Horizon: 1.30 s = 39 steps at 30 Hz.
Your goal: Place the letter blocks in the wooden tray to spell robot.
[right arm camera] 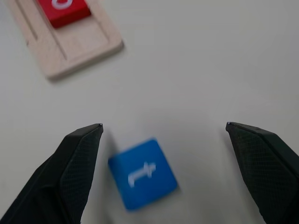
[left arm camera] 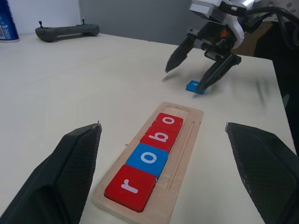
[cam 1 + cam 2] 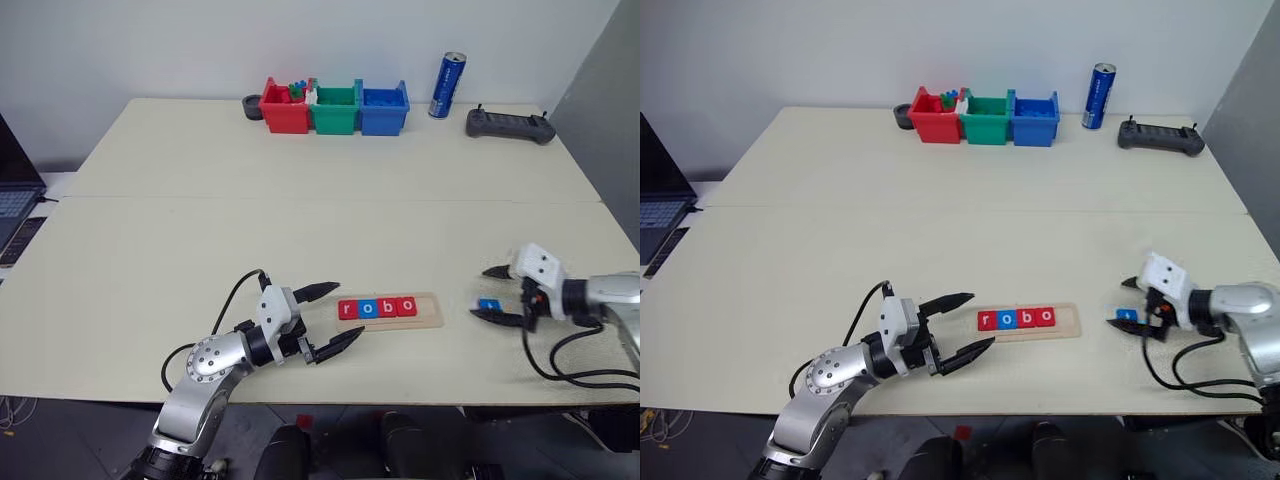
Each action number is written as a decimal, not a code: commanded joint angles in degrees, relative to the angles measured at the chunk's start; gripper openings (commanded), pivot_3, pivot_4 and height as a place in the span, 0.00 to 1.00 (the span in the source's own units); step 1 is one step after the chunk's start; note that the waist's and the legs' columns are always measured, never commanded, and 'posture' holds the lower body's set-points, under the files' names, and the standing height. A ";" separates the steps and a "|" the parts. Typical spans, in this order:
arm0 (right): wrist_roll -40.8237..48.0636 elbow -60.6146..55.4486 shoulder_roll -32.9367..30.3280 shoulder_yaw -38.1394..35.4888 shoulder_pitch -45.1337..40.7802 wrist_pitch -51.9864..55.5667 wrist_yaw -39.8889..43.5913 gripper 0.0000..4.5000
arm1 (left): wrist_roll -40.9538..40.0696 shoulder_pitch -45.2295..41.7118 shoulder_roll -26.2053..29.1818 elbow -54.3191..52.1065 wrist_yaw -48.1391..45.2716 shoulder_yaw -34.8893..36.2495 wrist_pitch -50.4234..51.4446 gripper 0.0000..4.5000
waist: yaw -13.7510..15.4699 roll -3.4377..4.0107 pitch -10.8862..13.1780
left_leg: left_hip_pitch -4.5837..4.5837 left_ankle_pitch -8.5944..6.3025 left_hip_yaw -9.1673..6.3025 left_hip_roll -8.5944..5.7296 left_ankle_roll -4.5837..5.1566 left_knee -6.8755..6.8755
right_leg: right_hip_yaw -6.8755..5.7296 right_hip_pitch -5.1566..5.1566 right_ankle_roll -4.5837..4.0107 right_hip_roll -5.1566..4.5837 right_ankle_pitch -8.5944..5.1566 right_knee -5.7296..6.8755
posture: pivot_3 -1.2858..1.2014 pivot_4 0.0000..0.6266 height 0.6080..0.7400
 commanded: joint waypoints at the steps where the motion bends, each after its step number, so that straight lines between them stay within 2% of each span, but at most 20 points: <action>1: -0.50 6.02 -1.09 -0.04 -3.42 -7.00 5.88 1.00 | -0.50 0.31 0.19 -2.69 0.09 -0.04 -0.26 1.00 | -0.14 -0.01 0.00 | 0.03 0.00 -0.01 0.01 0.00 0.02 | 0.01 0.00 -0.01 0.03 0.00 0.09 | 0.52 0.24 1.00; 8: -1.92 8.31 -0.71 1.63 -3.37 -11.46 9.98 1.00 | -0.61 0.26 0.43 -2.45 -0.16 0.32 -0.38 1.00 | -0.02 0.00 0.00 | 0.07 0.01 -0.08 -0.02 -0.01 0.09 | 0.03 0.00 -0.03 0.06 -0.01 0.32 | 0.52 0.24 1.00; 15: -2.75 9.57 0.53 1.61 -2.44 -12.69 8.60 1.00 | -0.35 0.43 0.64 -2.19 -0.57 -0.16 -0.76 1.00 | 0.12 0.00 0.00 | 0.08 0.01 -0.10 -0.03 -0.02 0.09 | 0.03 0.00 -0.03 0.05 -0.01 0.38 | 0.52 0.24 1.00; 18: -2.62 10.62 1.24 1.21 -2.52 -12.50 7.69 0.87 | -0.44 0.27 0.75 -2.30 -0.71 -0.18 -0.59 1.00 | 0.14 0.00 -0.01 | 0.09 0.02 -0.12 -0.03 -0.02 0.11 | 0.02 0.00 -0.03 0.05 -0.01 0.43 | 0.52 0.24 1.00; 25: -2.18 11.61 1.95 0.70 -2.74 -12.09 7.03 0.32 | -0.68 -0.24 1.08 -2.20 -1.08 0.09 -0.38 1.00 | 0.11 0.00 -0.01 | 0.15 0.02 -0.10 -0.03 -0.02 0.17 | 0.04 0.04 -0.03 0.05 -0.01 0.50 | 0.52 0.24 1.00; 31: -0.33 6.82 1.57 0.49 -3.95 -9.17 7.72 0.32 | -0.69 0.09 1.27 -1.99 -1.59 0.45 -0.59 1.00 | 0.10 0.01 -0.01 | 0.16 0.02 -0.10 -0.04 -0.03 0.21 | 0.05 0.04 -0.03 0.05 -0.01 0.55 | 0.52 0.24 1.00; 39: 1.57 -4.97 6.63 2.69 -6.08 -1.11 4.97 0.32 | -0.48 -1.21 0.72 -0.95 -1.23 0.39 -0.62 1.00 | 0.21 0.02 -0.02 | 0.14 0.02 -0.18 -0.02 -0.03 0.20 | 0.00 0.03 -0.03 0.09 -0.01 0.59 | 0.52 0.24 1.00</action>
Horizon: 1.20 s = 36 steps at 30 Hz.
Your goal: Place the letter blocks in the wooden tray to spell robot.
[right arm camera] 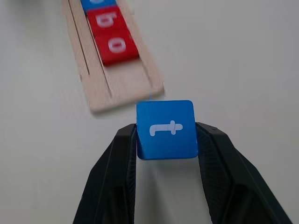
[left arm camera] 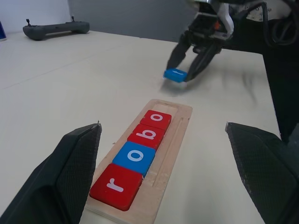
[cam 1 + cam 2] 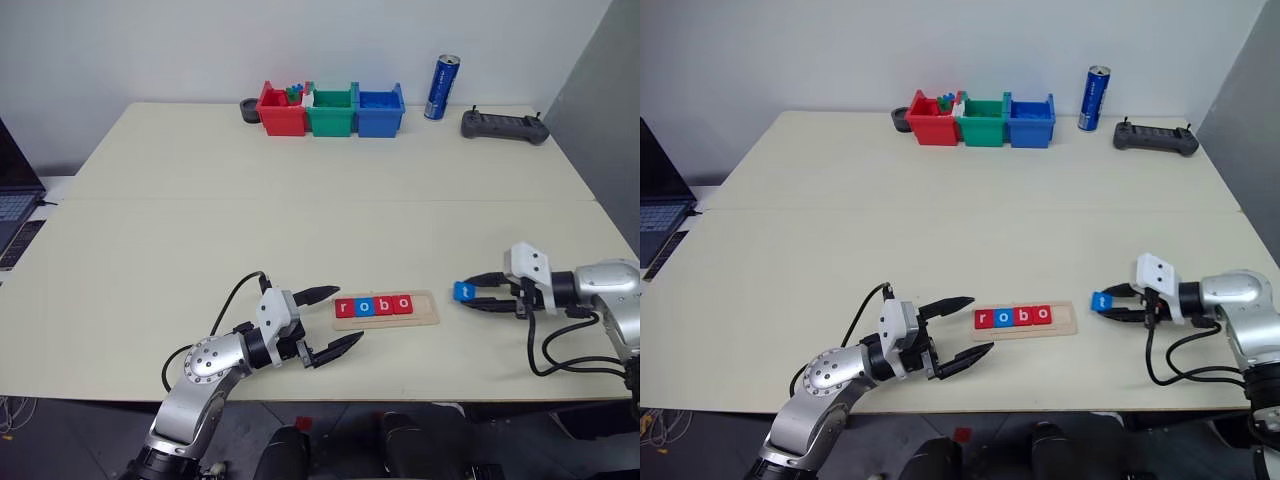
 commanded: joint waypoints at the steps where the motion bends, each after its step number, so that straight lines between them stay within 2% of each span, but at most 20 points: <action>1: 0.13 -3.54 1.35 0.72 -1.19 1.22 -1.07 0.32 | -0.47 -1.45 -0.28 -0.76 0.09 0.42 -0.70 1.00 | 0.23 0.00 0.00 | -0.01 0.00 0.00 -0.01 0.00 0.00 | 0.00 0.00 0.00 -0.01 0.00 0.00 | 0.52 0.24 1.00; 14: -4.12 -0.49 4.27 6.14 -3.99 -4.12 1.03 0.32 | -0.14 -1.21 -0.34 -1.56 1.03 0.25 -0.58 1.00 | 0.96 0.00 0.00 | -0.01 0.00 0.00 -0.02 -0.01 0.02 | -0.02 -0.01 0.00 -0.03 0.00 0.00 | 0.52 0.24 1.00; 36: -6.45 4.52 4.95 8.73 -6.63 -9.03 3.79 0.32 | -0.20 -0.47 0.17 -2.30 2.13 0.28 -0.41 1.00 | 0.98 0.01 -0.01 | -0.01 0.00 0.00 -0.02 -0.01 0.02 | -0.02 -0.01 -0.01 -0.04 0.01 0.02 | 0.52 0.24 1.00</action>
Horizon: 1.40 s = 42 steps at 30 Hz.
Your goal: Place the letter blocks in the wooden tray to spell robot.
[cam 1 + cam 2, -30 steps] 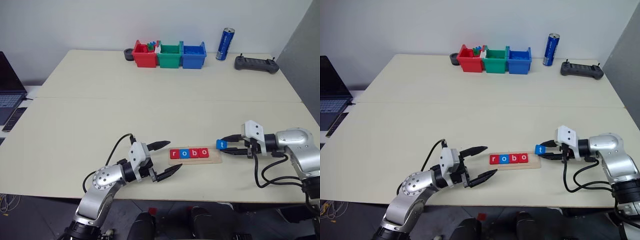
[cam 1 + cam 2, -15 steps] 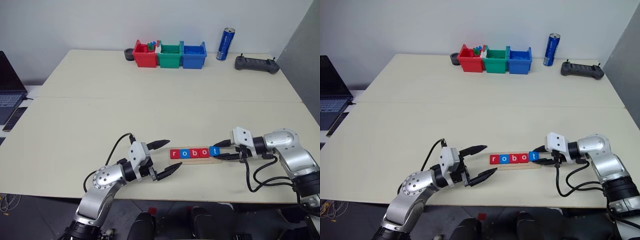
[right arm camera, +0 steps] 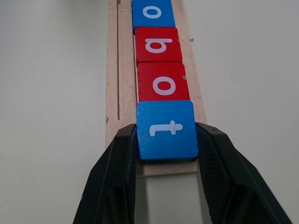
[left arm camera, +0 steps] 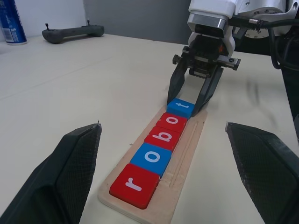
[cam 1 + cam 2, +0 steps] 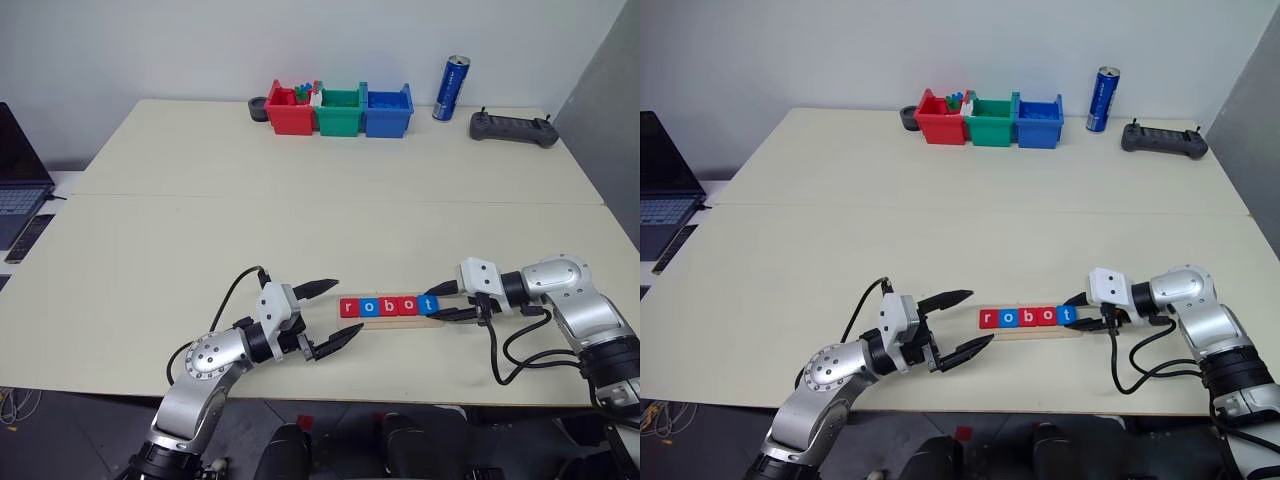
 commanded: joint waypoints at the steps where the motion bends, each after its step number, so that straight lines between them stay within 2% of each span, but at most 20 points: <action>1: 0.12 -0.30 -0.23 -0.36 -1.18 -0.55 0.92 0.32 | -0.19 0.33 0.32 -2.01 -0.31 0.29 -0.91 1.00 | 0.01 0.00 0.00 | 0.00 0.00 0.00 0.00 0.00 0.00 | 0.00 0.00 0.00 0.00 0.00 0.00 | 0.52 0.24 1.00; 2: 0.12 -0.25 -0.23 -0.39 -1.23 -0.53 0.98 0.32 | -0.15 0.32 0.33 -1.84 -0.35 0.34 -1.00 1.00 | 0.00 0.00 0.00 | 0.00 0.00 0.00 0.00 0.00 0.00 | 0.00 0.00 0.00 0.00 0.00 0.00 | 0.52 0.24 1.00; 10: 1.46 -0.50 -0.09 -1.71 -2.75 2.11 0.66 0.96 | -0.06 0.12 0.22 -1.23 -0.48 0.32 -1.48 1.00 | 0.00 0.00 0.00 | 0.00 0.00 0.00 0.00 0.00 0.00 | 0.00 0.00 -0.01 0.00 0.00 0.01 | 0.52 0.24 1.00; 11: 1.80 -0.63 -0.40 -2.11 -2.90 2.66 0.68 0.99 | -0.03 0.14 0.22 -1.23 -0.50 0.28 -1.52 1.00 | 0.00 0.00 0.00 | 0.00 0.00 0.00 0.00 0.00 0.00 | 0.00 0.00 -0.01 0.00 0.00 0.01 | 0.52 0.24 1.00; 18: 3.79 -2.14 -2.81 -5.19 -1.99 6.34 0.26 0.99 | -0.06 0.26 0.05 -1.42 -0.43 0.10 -1.55 1.00 | 0.05 0.00 0.00 | -0.01 0.00 -0.01 -0.01 0.00 0.01 | -0.01 0.00 -0.01 -0.02 0.01 0.01 | 0.52 0.24 1.00; 22: 2.89 -1.38 -3.13 -5.41 0.14 3.85 -0.40 0.78 | -0.09 -0.04 0.09 -1.26 -0.68 -0.01 -1.49 1.00 | 0.04 0.00 0.00 | 0.00 0.00 -0.01 0.00 0.00 0.00 | -0.01 0.00 -0.01 -0.01 0.01 0.01 | 0.52 0.24 1.00; 28: 3.15 -3.16 -2.45 -5.38 1.86 4.28 -0.95 0.29 | -0.26 -0.52 0.25 -1.56 -0.94 0.17 -0.97 1.00 | -0.01 0.01 -0.01 | 0.01 0.00 0.01 0.00 0.00 0.01 | 0.00 0.00 -0.01 -0.01 0.01 0.04 | 0.52 0.24 1.00; 32: 2.65 -3.86 -2.65 -4.90 2.87 3.81 -0.86 0.00 | -0.21 -0.28 0.35 -1.88 -1.08 0.16 -0.87 1.00 | 0.03 0.01 -0.01 | 0.01 0.00 0.01 0.00 0.00 0.02 | 0.00 0.00 -0.01 0.00 0.01 0.06 | 0.52 0.24 1.00; 42: 2.15 -4.58 -2.19 -4.36 2.99 4.20 -1.32 0.00 | -0.17 -0.29 0.24 -1.88 -1.02 0.16 -0.84 1.00 | 0.04 0.01 -0.01 | 0.01 0.00 0.01 0.00 0.00 0.03 | 0.00 0.00 -0.01 -0.01 0.01 0.05 | 0.52 0.24 1.00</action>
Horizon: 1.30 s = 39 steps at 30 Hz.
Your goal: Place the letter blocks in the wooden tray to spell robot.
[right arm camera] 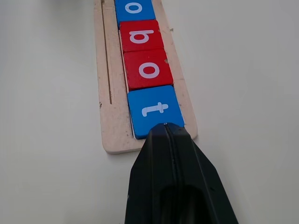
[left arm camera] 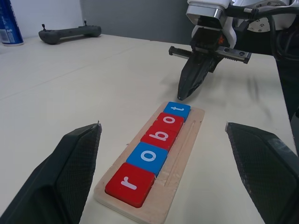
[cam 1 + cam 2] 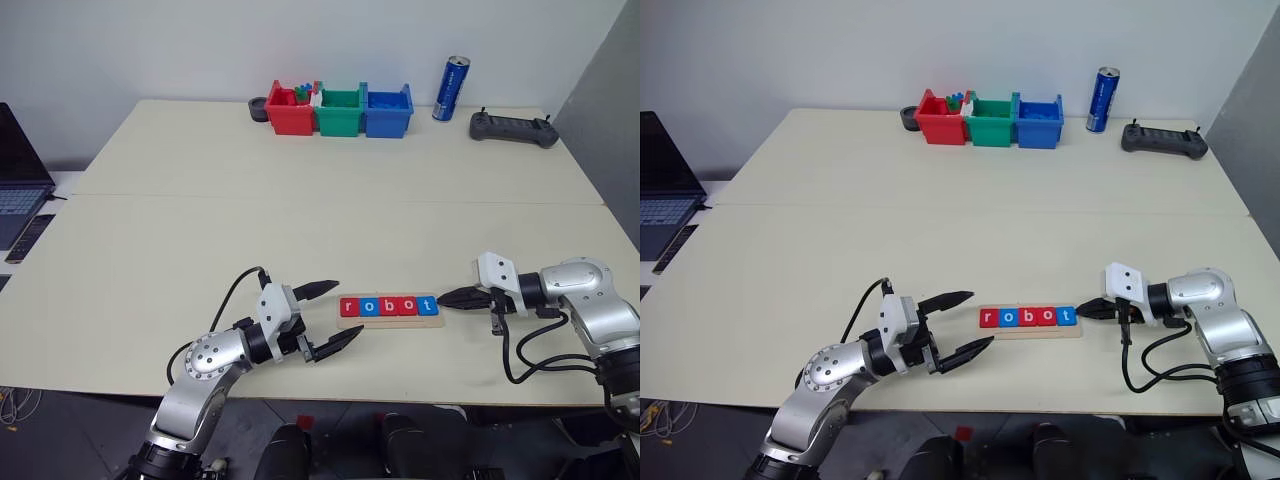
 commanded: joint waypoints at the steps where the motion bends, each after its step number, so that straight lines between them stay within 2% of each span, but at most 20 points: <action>1: 0.11 -1.40 0.07 -0.06 -0.49 -0.44 0.01 0.00 | -0.24 -0.09 0.08 -1.96 0.09 0.14 -0.48 1.00 | 0.00 0.00 0.00 | 0.00 0.00 0.00 0.00 0.00 0.00 | 0.00 0.00 0.00 0.00 0.00 0.00 | 0.52 0.24 1.00; 16: -0.34 -1.14 2.18 1.13 -2.51 -0.10 -0.56 0.00 | -0.06 0.13 0.12 -2.16 0.73 0.17 -0.41 1.00 | 0.00 0.00 0.00 | 0.00 0.00 -0.01 0.00 0.00 0.00 | 0.00 0.00 0.00 0.00 0.00 0.01 | 0.52 0.24 1.00; 39: -0.26 1.47 -0.13 -0.12 -1.06 -2.02 -0.46 0.00 | 0.22 0.82 0.14 0.11 -0.71 0.21 -2.42 1.00 | 0.00 0.00 0.00 | 0.01 0.00 0.00 0.00 0.00 0.01 | 0.00 0.00 0.00 0.00 0.00 0.01 | 0.52 0.24 1.00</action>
